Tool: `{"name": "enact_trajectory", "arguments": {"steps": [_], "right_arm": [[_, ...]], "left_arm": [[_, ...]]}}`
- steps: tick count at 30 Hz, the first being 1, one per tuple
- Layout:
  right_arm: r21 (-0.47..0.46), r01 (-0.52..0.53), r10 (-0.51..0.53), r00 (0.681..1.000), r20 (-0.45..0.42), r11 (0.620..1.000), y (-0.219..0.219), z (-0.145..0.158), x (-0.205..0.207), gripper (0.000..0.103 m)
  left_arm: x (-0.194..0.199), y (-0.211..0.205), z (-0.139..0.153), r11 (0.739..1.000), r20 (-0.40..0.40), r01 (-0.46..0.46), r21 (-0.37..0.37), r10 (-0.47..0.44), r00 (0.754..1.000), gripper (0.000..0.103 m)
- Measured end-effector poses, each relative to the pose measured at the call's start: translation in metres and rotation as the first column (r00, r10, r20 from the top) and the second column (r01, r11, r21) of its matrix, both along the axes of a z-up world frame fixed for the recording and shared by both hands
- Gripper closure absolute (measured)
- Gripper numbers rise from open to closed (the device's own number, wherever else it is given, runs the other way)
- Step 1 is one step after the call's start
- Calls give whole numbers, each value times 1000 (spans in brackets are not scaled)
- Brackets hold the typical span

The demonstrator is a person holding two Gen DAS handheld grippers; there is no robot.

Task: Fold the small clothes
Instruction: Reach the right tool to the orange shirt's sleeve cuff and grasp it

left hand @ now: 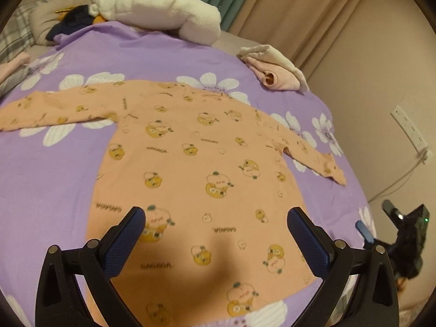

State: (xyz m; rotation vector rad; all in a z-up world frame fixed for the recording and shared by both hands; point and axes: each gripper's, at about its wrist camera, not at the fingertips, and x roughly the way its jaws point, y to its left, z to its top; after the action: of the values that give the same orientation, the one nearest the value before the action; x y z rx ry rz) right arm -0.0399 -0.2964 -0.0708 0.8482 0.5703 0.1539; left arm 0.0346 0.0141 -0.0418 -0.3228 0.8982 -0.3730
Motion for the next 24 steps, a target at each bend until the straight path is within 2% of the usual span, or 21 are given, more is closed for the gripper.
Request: {"name": "enact_trajectory", "arguments": {"steps": [3,5,9,13,18,22,24], "right_arm": [[-93,124,-128,991,-35,988,-28,-6,10,0],[-107,161,-169,983,-69,981,-48,-12,23,0],[-60,231,-237,963,-132,971,-84,-26,55,0],[-73,304,-313,934,-175,950,-125,-42,84,1],[-7,397,-388,895,-222,918,-176,-63,114,11],[20,439,-424,879,-216,899,-198,-69,126,15],[34,463,-447,870,-205,886,-206,-69,127,22]], "left_arm": [[16,-5,-4,1000,-21,4,7,-4,1000,0],[29,-7,-9,1000,-45,4,8,-4,999,0],[50,-13,-13,1000,-68,-5,28,7,998,0],[67,-18,-14,999,-71,-13,40,16,997,0],[85,-28,-15,998,-73,-20,53,24,997,0],[96,-34,-19,998,-86,-20,56,24,996,0],[100,-36,-22,998,-97,-20,55,25,995,0]]}}
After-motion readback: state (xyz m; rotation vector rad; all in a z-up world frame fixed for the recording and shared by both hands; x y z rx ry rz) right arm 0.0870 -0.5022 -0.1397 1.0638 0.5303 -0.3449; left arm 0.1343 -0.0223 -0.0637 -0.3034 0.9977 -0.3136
